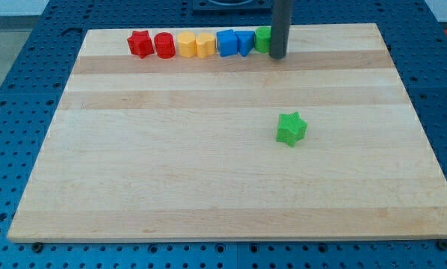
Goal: Push the green star to the right side of the green circle
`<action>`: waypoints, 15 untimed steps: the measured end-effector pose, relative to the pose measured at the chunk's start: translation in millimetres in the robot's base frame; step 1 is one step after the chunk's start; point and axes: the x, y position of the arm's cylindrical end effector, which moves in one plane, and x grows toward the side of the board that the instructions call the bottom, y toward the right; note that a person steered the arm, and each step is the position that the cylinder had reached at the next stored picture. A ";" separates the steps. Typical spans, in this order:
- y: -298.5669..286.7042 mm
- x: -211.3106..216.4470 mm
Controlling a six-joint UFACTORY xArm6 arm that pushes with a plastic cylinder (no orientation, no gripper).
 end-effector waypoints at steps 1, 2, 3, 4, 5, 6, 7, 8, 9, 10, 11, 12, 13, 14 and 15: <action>62.9 20.1; 112.6 71.7; 127.5 148.5; 125.8 223.7; 80.2 265.1; 21.4 254.1; -3.4 219.7; 2.0 185.1; 16.2 143.4; 20.8 125.9; 20.8 170.5; 15.7 217.9; -29.5 223.6; -50.1 185.6; -21.8 152.3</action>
